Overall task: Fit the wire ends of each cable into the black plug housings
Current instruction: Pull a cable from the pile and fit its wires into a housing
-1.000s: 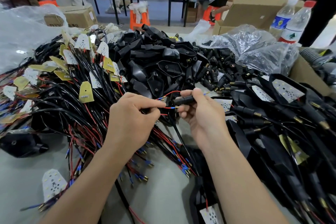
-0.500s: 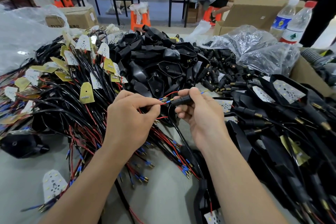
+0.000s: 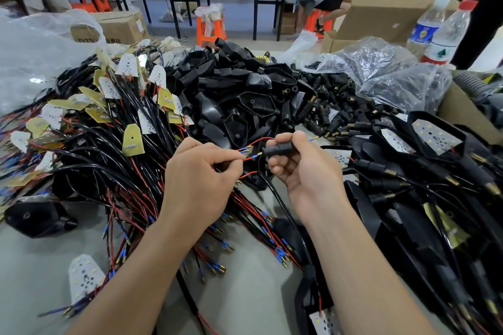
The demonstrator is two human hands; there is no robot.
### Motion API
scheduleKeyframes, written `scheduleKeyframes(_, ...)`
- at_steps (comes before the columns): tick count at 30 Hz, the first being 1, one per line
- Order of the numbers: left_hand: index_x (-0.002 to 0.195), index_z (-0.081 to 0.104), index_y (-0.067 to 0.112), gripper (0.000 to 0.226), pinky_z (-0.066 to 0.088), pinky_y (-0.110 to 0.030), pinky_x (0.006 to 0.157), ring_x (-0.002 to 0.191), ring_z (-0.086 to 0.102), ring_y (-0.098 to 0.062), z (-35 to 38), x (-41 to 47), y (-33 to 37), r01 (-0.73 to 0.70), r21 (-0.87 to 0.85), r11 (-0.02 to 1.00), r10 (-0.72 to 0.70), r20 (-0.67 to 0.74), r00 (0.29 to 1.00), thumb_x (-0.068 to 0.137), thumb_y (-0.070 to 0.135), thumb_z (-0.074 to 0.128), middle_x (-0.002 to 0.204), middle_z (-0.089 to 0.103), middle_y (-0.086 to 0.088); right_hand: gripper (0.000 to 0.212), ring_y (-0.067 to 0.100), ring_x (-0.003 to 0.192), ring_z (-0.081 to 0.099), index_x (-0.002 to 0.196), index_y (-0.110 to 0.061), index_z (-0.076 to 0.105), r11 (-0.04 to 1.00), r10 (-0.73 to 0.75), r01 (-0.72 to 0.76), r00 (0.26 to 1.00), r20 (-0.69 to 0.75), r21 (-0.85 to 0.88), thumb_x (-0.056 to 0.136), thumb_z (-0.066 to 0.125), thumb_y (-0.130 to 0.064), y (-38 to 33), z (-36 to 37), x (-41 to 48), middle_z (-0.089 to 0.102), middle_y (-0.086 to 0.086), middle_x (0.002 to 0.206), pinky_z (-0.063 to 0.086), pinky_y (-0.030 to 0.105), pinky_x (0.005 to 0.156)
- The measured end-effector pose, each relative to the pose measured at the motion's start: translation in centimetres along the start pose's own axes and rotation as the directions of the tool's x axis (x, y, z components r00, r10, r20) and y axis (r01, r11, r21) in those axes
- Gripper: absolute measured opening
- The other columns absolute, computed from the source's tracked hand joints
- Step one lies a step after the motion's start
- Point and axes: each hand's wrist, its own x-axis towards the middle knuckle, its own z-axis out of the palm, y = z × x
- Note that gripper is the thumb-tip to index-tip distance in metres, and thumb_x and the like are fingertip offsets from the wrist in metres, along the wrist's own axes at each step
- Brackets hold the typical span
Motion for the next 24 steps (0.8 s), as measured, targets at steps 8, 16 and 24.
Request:
scheduleKeyframes(8, 0.086, 0.082, 0.040, 0.018, 0.039, -0.004, 0.071, 0.083, 0.058, -0.004, -0.10, 0.09, -0.45, 0.043, -0.061, 0.997, -0.041, 0.031, 0.999, 0.082, 0.022, 0.084, 0.071, 0.066, 0.023, 0.032, 0.017, 0.056, 0.062, 0.086, -0.007, 0.071, 0.983, 0.052, -0.019, 0.983, 0.177, -0.184, 0.107, 0.048, -0.016, 0.07, 0.05, -0.15, 0.074, 0.012, 0.084, 0.053, 0.024, 0.054)
scheduleKeyframes(16, 0.086, 0.079, 0.048, 0.024, 0.052, -0.011, 0.066, 0.074, 0.072, 0.001, -0.03, 0.35, -0.24, 0.229, -0.373, 0.899, -0.186, 0.148, 0.971, 0.084, 0.025, 0.085, 0.077, 0.077, 0.019, 0.035, 0.015, 0.054, 0.064, 0.086, -0.007, 0.071, 0.993, 0.029, -0.011, 0.987, 0.156, -0.121, 0.108, 0.046, -0.016, 0.13, 0.35, -0.18, 0.074, 0.011, 0.079, 0.054, 0.024, 0.053)
scheduleKeyframes(24, 0.067, 0.076, 0.045, 0.030, 0.048, -0.028, 0.051, 0.052, 0.063, -0.012, 0.42, 0.05, -0.02, 0.210, -0.260, 0.942, -0.184, 0.123, 0.975, 0.087, 0.024, 0.081, 0.059, 0.071, 0.010, 0.025, 0.015, 0.053, 0.061, 0.098, -0.006, 0.070, 0.992, -0.022, 0.029, 0.998, 0.059, -0.122, 0.107, 0.049, -0.015, 0.10, 0.47, -0.24, 0.075, 0.012, 0.084, 0.052, 0.023, 0.051)
